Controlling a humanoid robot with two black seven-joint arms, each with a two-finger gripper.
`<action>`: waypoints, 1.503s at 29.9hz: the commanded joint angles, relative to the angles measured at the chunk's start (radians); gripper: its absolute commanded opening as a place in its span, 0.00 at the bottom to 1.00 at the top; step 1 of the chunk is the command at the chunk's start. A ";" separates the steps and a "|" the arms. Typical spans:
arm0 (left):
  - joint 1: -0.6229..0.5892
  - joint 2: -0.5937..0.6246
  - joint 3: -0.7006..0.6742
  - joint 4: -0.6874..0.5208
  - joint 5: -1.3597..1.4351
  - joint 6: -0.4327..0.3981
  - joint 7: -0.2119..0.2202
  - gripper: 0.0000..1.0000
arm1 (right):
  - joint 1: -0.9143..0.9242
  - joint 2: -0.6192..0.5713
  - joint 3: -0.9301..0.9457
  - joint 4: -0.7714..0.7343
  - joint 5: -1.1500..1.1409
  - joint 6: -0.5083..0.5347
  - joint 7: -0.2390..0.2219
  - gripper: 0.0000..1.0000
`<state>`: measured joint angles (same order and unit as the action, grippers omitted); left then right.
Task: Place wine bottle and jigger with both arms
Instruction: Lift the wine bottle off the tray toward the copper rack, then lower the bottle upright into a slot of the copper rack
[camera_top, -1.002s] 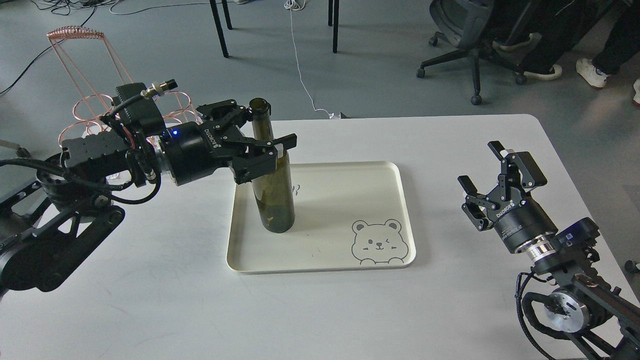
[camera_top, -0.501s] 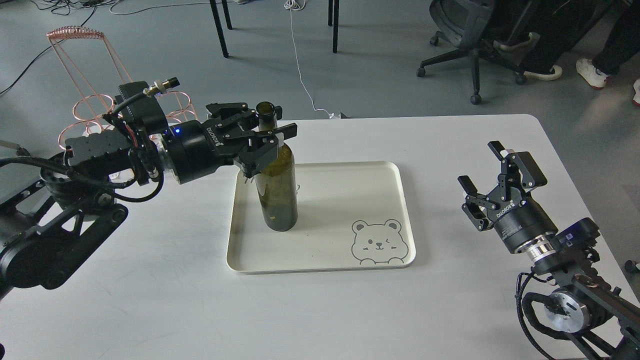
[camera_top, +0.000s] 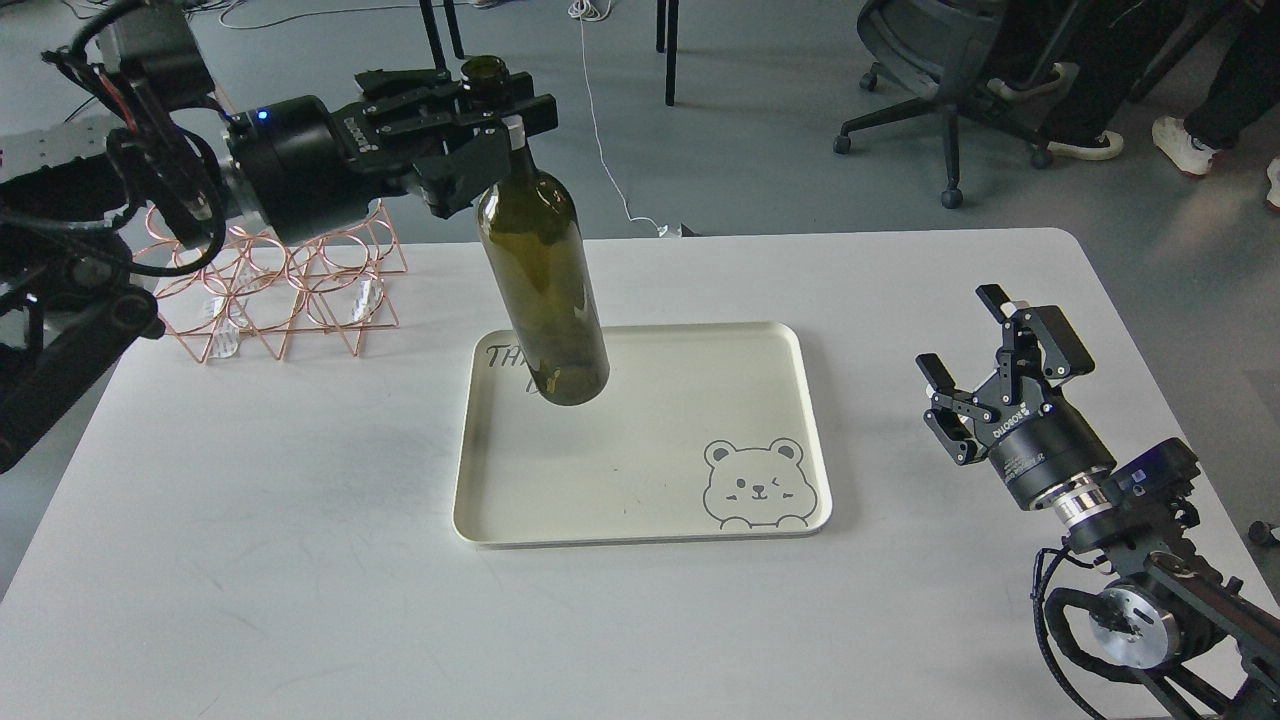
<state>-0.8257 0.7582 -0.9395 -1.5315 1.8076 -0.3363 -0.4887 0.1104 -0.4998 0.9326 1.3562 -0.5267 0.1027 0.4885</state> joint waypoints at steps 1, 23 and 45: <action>-0.134 0.081 0.008 0.085 -0.103 -0.052 0.000 0.10 | -0.005 0.003 -0.002 0.000 -0.003 0.000 0.000 0.99; -0.190 0.104 0.136 0.505 0.059 0.082 0.000 0.11 | -0.014 0.009 0.002 -0.002 -0.004 0.000 0.000 0.99; -0.187 0.049 0.174 0.629 0.078 0.125 0.000 0.12 | -0.014 0.010 0.009 -0.002 -0.004 0.000 0.000 0.99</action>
<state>-1.0127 0.8134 -0.7655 -0.9192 1.8853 -0.2240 -0.4888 0.0966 -0.4894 0.9410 1.3545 -0.5308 0.1028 0.4889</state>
